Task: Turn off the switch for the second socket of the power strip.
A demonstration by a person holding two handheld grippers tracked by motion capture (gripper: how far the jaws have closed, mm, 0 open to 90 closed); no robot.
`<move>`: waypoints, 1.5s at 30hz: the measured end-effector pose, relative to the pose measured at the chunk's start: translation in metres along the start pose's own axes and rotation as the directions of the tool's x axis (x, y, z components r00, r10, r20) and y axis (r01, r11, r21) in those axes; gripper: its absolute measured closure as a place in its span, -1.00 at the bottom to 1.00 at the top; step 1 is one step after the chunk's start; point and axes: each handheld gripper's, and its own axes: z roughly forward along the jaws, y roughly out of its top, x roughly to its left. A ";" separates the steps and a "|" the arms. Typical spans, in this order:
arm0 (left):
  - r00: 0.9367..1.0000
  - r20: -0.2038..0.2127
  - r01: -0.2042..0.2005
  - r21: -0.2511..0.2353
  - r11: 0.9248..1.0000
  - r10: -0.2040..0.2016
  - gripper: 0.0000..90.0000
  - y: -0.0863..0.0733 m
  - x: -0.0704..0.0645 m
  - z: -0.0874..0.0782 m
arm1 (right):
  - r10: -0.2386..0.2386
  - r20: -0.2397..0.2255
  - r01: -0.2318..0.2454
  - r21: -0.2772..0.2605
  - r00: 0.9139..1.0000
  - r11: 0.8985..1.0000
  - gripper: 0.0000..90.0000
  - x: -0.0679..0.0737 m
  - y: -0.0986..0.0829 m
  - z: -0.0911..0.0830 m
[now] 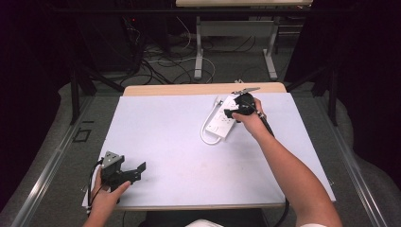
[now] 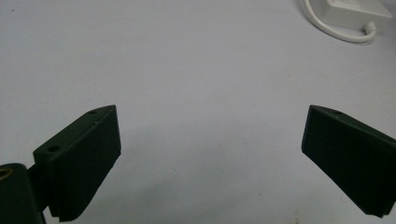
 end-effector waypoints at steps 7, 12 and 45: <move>1.000 -0.001 0.000 0.001 1.000 0.000 -0.89 0.000 -0.001 0.000 | -0.032 -0.032 0.031 -0.021 0.999 0.999 -0.62 0.008 -0.006 -0.020; 1.000 -0.002 0.000 0.002 1.000 0.000 -0.89 0.000 -0.001 0.000 | -0.048 -0.064 0.046 -0.021 0.997 0.999 -0.66 0.015 -0.009 -0.034; 1.000 -0.008 -0.009 0.004 1.000 0.009 -0.88 0.001 -0.003 0.001 | -0.112 -0.165 0.108 -0.033 0.980 0.994 -0.95 0.045 -0.087 -0.093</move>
